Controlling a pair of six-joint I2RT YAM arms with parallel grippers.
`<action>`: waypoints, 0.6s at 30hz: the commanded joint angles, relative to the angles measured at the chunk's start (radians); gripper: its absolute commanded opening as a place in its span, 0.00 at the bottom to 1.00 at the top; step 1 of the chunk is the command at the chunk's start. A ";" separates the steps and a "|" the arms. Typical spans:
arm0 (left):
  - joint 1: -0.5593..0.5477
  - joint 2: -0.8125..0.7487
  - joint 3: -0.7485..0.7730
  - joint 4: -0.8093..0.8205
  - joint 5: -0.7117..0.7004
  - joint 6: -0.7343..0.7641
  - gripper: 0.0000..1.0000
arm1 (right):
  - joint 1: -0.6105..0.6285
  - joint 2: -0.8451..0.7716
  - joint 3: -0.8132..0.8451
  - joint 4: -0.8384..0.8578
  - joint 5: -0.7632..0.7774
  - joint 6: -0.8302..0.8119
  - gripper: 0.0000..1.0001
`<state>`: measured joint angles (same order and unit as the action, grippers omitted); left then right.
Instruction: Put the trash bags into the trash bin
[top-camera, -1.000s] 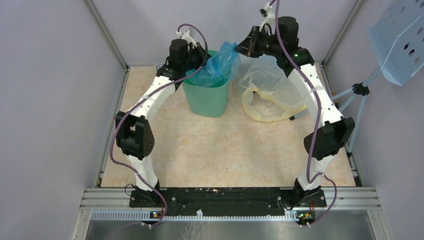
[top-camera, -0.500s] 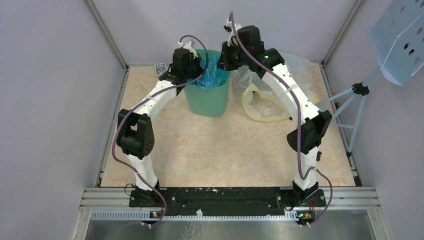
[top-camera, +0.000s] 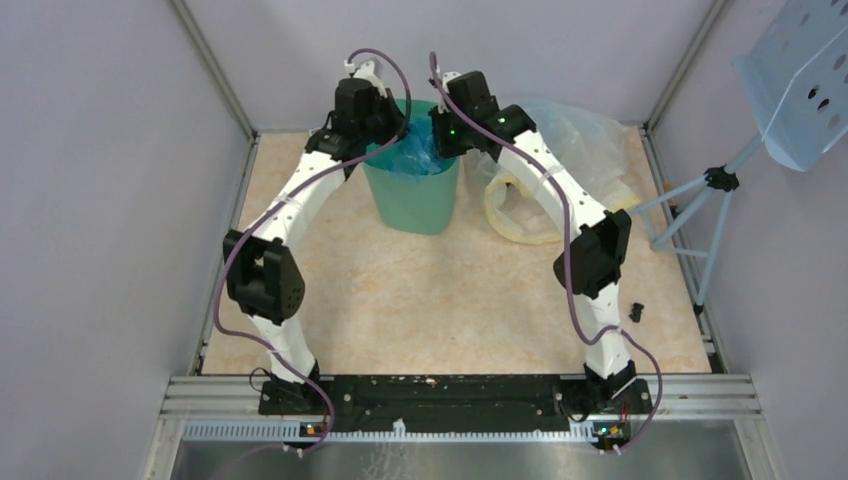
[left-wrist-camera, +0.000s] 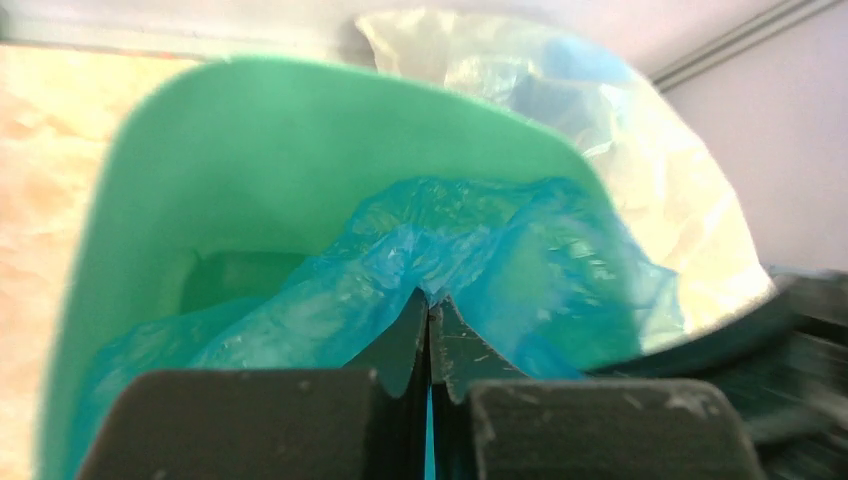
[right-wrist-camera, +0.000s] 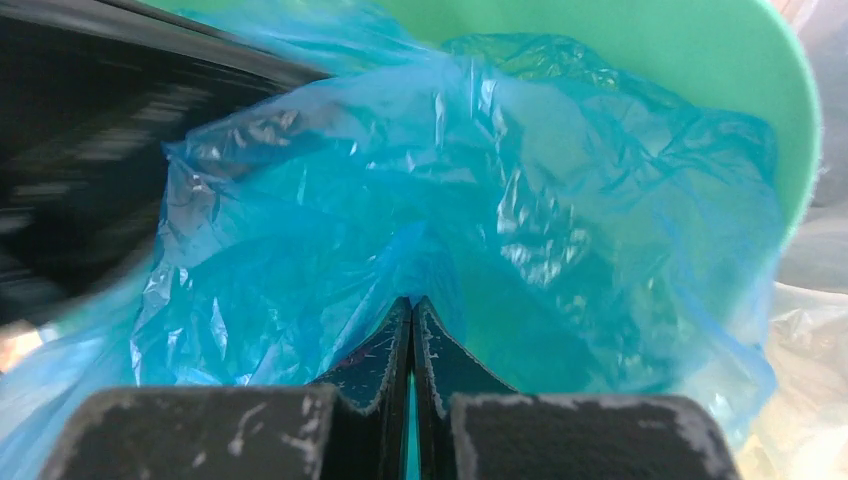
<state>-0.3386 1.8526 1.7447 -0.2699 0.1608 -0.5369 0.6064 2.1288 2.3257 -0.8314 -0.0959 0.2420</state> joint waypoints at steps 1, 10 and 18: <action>0.018 -0.152 0.072 -0.043 -0.073 0.048 0.00 | 0.013 0.042 0.051 0.026 0.024 -0.004 0.00; 0.081 -0.229 0.044 -0.098 -0.056 0.051 0.00 | 0.048 0.182 0.182 0.011 0.037 -0.013 0.00; 0.173 -0.292 -0.020 -0.091 -0.010 0.034 0.00 | 0.001 0.015 0.145 0.048 0.071 -0.001 0.00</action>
<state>-0.2085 1.6272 1.7470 -0.3695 0.1223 -0.4992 0.6365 2.2726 2.4741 -0.8150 -0.0288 0.2283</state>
